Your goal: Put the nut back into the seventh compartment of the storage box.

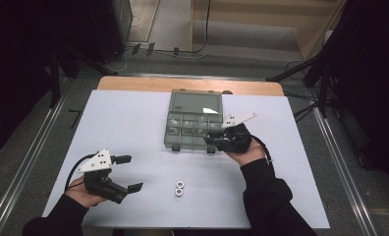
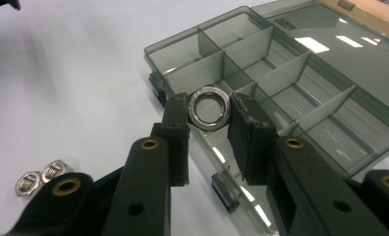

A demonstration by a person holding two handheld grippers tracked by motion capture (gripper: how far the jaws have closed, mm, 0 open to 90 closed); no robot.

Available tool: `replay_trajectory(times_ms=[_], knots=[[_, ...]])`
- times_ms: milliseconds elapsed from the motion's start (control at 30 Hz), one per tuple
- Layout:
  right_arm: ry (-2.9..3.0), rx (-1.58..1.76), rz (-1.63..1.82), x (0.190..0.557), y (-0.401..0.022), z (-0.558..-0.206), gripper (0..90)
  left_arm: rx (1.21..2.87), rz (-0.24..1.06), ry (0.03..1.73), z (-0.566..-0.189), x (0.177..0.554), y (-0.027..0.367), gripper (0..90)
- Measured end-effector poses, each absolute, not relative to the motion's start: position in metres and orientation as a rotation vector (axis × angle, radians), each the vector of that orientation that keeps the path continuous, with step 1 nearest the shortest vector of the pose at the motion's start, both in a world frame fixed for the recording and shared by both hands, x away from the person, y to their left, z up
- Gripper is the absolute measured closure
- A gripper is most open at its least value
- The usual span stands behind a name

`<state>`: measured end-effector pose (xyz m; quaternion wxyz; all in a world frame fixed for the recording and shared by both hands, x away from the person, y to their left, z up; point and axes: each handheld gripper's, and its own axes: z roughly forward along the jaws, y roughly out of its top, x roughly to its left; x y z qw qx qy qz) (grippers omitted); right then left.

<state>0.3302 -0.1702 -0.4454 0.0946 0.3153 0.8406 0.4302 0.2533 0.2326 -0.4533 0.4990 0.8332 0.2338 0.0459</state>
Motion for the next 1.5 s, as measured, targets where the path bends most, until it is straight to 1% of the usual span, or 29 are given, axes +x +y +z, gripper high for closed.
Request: replay_trajectory(times_ms=[300,567,867,1267,1300,1400,1500], knots=[[2.447,0.961,1.260,0.348,-0.168,-0.445,71.7,2.021,0.111,0.562,-0.454,0.253,0.232,0.0],[2.456,1.026,1.247,0.358,-0.165,-0.458,71.7,2.024,0.105,0.556,-0.454,0.254,0.230,0.0],[2.515,1.016,1.171,0.359,-0.154,-0.467,71.6,2.024,0.105,0.556,-0.454,0.253,0.230,0.0],[2.528,1.017,1.125,0.360,-0.151,-0.472,70.7,2.024,0.105,0.555,-0.454,0.253,0.230,0.0],[2.526,1.020,1.121,0.360,-0.151,-0.472,68.6,2.024,0.104,0.554,-0.454,0.253,0.230,0.0],[2.499,1.022,1.136,0.358,-0.152,-0.468,53.3,2.023,0.105,0.554,-0.454,0.253,0.230,0.0],[2.473,1.022,1.147,0.355,-0.153,-0.463,40.4,2.022,0.105,0.556,-0.454,0.253,0.230,0.0]])
